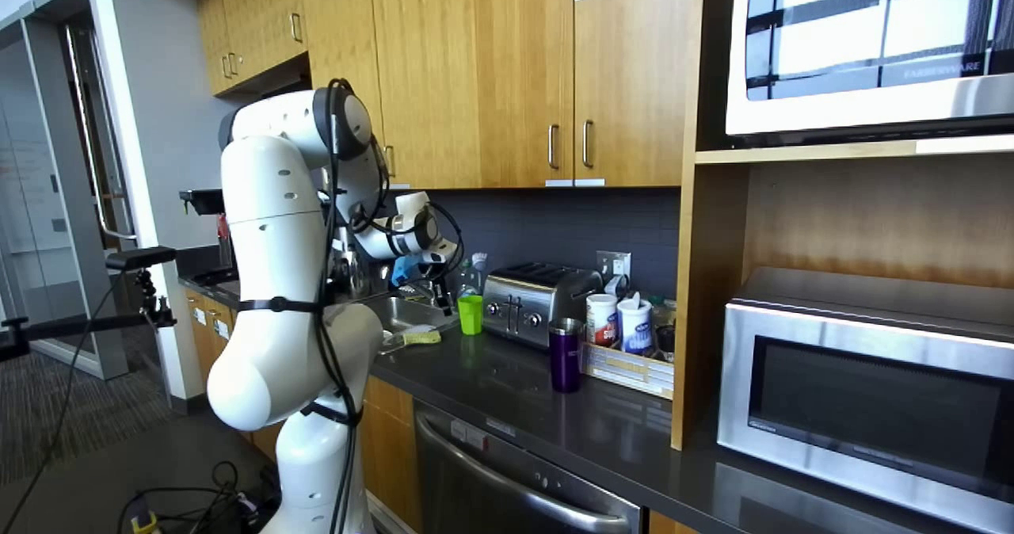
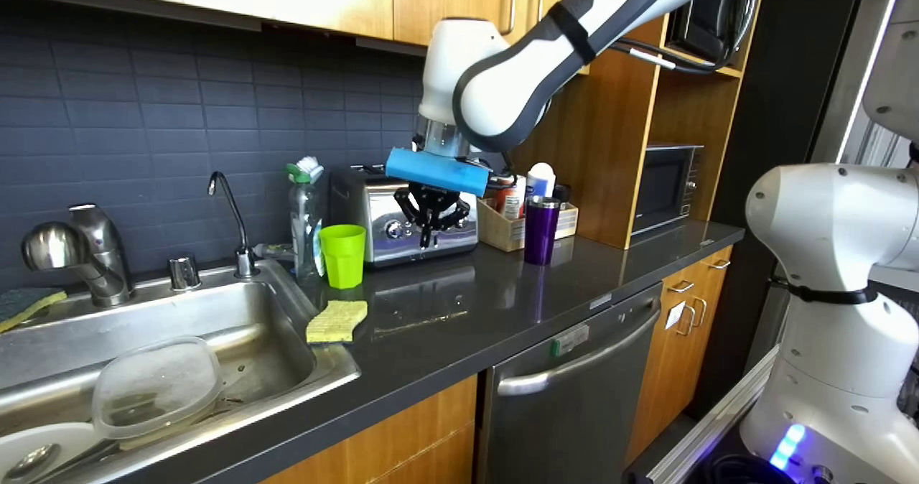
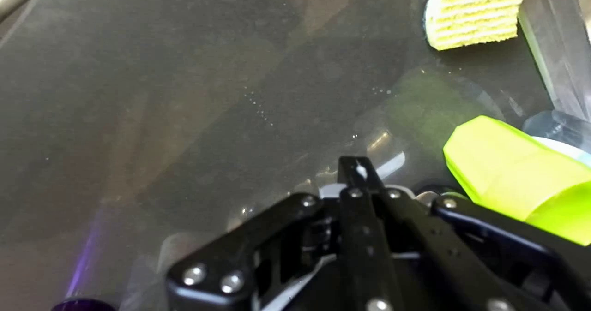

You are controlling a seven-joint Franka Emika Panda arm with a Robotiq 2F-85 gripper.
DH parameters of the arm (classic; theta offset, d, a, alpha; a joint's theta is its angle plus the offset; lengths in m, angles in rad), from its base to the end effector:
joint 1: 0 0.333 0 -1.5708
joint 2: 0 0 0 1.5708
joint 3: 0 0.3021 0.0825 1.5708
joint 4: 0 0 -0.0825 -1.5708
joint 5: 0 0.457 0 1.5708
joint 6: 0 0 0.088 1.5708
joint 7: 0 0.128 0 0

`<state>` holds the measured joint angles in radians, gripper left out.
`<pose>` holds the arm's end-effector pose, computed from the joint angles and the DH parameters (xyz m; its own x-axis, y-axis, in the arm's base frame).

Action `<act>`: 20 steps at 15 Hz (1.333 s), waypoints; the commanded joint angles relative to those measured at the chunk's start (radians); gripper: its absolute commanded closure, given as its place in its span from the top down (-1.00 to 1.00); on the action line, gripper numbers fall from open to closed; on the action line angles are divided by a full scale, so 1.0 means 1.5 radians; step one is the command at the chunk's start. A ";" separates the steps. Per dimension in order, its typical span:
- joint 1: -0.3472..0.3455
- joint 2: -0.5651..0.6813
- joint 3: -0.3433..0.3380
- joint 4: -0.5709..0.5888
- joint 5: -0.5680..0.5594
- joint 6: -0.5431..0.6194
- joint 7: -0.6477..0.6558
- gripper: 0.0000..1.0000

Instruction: Press a button on the left side of the toaster

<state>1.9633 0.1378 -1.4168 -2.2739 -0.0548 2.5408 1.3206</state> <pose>0.5172 0.3087 0.2899 0.7213 -0.6538 0.2286 -0.6278 -0.7566 -0.1830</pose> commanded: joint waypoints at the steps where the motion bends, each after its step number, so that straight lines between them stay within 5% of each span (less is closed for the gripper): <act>1: 0.033 -0.080 -0.040 0.008 -0.064 -0.057 -0.085 -1.00; 8: 0.009 -0.170 -0.021 0.017 -0.184 -0.141 -0.239 -1.00; 9: -0.117 -0.111 0.099 0.010 -0.099 -0.127 -0.324 -1.00; 10: -0.028 -0.197 0.021 0.008 -0.203 -0.149 -0.269 -1.00; 20: -0.193 -0.353 0.238 -0.055 -0.404 -0.247 -0.201 -1.00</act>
<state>1.7390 -0.2715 -1.1491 -2.3105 -0.5912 2.2265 0.9831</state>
